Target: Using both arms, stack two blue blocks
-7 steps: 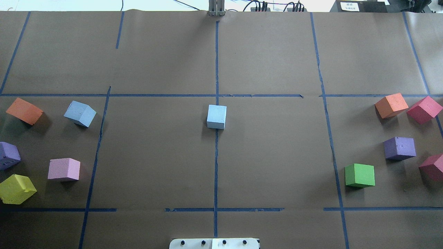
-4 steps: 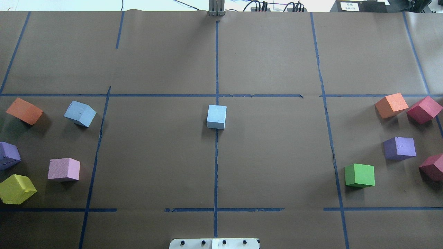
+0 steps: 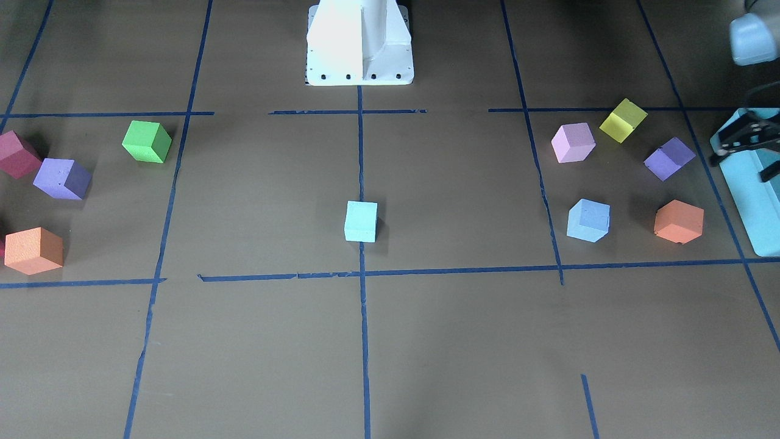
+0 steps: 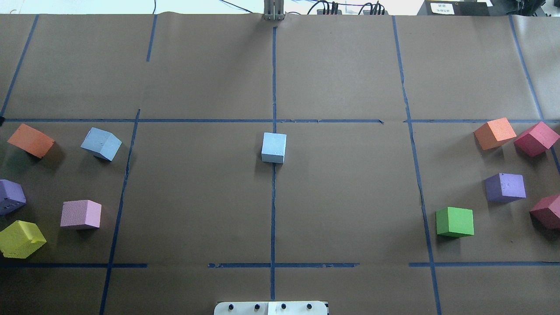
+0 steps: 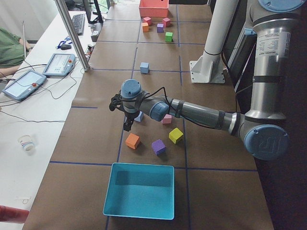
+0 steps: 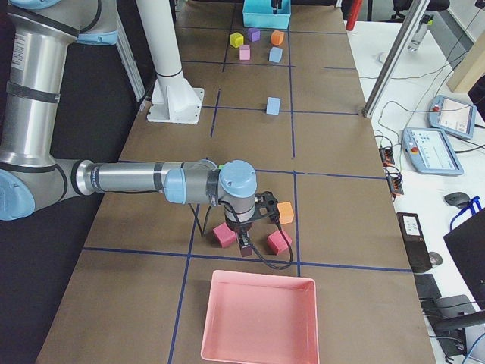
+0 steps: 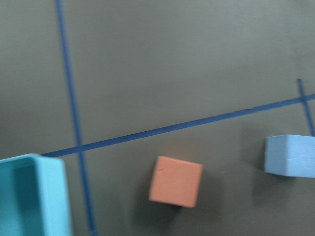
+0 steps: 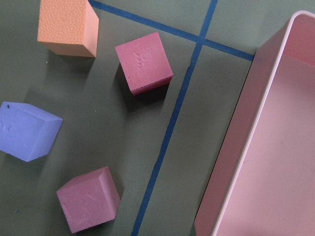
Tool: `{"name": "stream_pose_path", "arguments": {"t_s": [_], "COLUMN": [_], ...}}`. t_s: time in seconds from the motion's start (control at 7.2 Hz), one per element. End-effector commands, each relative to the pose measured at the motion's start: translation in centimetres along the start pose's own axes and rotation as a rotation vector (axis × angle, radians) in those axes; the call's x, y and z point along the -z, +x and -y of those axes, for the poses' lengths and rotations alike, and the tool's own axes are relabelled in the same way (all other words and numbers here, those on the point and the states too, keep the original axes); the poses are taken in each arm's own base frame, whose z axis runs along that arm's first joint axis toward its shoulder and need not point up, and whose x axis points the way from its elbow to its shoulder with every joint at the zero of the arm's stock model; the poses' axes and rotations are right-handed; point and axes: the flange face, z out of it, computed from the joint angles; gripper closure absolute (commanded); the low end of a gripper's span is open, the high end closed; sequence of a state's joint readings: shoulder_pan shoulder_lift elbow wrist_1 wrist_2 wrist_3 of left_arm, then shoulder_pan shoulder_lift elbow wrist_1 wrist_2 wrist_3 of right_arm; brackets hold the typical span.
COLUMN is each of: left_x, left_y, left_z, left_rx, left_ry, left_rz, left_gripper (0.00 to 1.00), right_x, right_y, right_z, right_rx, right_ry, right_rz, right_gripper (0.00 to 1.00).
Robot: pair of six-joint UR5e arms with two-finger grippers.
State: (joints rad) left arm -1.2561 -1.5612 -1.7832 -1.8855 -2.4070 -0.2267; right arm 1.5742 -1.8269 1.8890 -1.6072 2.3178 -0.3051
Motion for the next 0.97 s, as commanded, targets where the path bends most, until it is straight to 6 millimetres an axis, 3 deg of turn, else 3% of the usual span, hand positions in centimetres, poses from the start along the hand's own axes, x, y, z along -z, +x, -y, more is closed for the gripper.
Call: {"name": "stream_pose_path", "arguments": {"t_s": [0.0,0.14,0.28,0.56,0.83], "left_x": [-4.7,-6.7,-9.7,-13.2,-14.5], "left_y": [4.6,7.3,11.5,12.9,13.0], "left_z": [1.0,2.2,4.2,4.6,4.6], "left_rx": [0.000,0.058,0.032,0.016,0.017], "left_ry": [-0.047,-0.039,-0.047,-0.069,-0.089], "left_rz": [-0.010,0.040,0.047,0.092,0.097], "left_gripper": [0.00,0.00,0.00,0.00,0.00], "right_x": [-0.1,-0.1,-0.1,-0.1,-0.3], "right_y": [0.0,0.1,0.1,0.1,0.2], "right_z": [0.0,0.0,0.0,0.0,-0.1], "right_rx": [-0.001,-0.002,-0.002,-0.002,-0.005], "right_ry": [0.001,0.001,0.001,0.000,-0.003], "right_rz": [0.000,0.001,0.002,0.000,0.001], "right_gripper": [0.00,0.00,0.00,0.00,0.00]}}
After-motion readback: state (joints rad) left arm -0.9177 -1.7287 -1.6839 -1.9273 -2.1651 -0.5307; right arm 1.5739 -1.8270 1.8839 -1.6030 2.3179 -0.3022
